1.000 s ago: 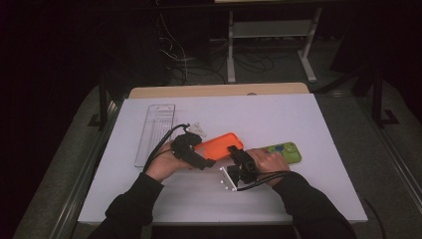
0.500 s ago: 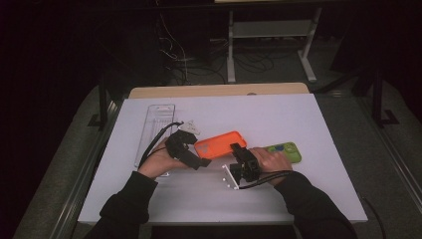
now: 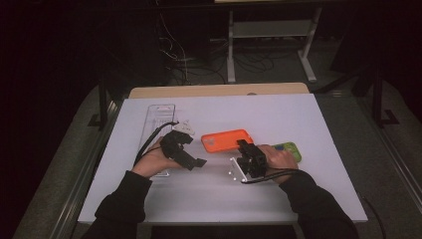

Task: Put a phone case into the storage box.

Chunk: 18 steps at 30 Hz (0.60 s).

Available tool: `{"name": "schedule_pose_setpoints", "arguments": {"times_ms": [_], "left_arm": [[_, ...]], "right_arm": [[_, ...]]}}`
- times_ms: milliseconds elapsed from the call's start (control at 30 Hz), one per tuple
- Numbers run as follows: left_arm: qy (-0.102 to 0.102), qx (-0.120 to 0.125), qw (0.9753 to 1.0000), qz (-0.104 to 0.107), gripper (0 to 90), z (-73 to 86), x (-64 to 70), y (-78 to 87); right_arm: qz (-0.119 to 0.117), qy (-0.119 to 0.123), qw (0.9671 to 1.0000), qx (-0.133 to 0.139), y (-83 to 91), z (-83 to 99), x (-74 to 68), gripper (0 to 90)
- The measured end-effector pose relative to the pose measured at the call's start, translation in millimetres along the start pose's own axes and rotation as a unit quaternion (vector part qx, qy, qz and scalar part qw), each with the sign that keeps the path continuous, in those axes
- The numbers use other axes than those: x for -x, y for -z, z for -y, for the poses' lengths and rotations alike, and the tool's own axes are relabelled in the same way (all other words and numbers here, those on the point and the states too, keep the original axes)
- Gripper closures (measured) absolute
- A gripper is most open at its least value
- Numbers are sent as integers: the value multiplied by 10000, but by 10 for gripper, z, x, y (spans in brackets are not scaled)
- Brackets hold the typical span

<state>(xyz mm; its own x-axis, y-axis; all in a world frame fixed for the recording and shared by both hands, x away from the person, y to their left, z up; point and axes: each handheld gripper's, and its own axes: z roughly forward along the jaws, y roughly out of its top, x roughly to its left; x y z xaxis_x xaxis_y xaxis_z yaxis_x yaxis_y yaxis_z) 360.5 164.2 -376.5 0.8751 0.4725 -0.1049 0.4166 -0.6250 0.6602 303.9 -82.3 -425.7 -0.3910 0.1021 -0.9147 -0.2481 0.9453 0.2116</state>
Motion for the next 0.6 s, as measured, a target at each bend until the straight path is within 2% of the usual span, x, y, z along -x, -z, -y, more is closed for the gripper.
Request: {"name": "schedule_pose_setpoints", "arguments": {"times_ms": [100, 133, 167, 200, 300, 333, 400, 467, 600], "left_arm": [[-40, -37, 10000, -2, 0, -3, -5, 9], [-101, -82, 9999, -14, 0, -4, -13, 9], [-1, -29, 10000, -19, 0, -3, 3, -7], [-121, -154, 9998, -20, 0, -5, -8, 1], [-62, -19, 10000, 32, 0, -7, -4, -14], [27, 14, 10000, 29, 0, -3, -1, -18], [-41, -13, 10000, -20, 0, 1, -19, -11], [13, 22, 10000, 5, 0, 4, -31, -7], [40, 89, 9999, -74, 0, 2, -54, 12]], "right_arm": [[-126, -347, 9993, -47, 4, 30, 23, 783], [-126, -347, 9993, -47, 4, 30, 23, 783], [-127, -411, 9991, -27, 0, 40, 35, 782], [-115, -480, 9988, -1, -3, 48, 50, 782], [-201, -661, 9976, -27, -6, 75, 69, 783], [-244, -815, 9964, -20, -4, 83, 82, 782], [-314, -1048, 9940, -11, 2, 95, 110, 783], [-378, -1111, 9931, 57, -3, 121, 147, 782], [-501, -1481, 9877, 34, -7, 156, 187, 783]]}}
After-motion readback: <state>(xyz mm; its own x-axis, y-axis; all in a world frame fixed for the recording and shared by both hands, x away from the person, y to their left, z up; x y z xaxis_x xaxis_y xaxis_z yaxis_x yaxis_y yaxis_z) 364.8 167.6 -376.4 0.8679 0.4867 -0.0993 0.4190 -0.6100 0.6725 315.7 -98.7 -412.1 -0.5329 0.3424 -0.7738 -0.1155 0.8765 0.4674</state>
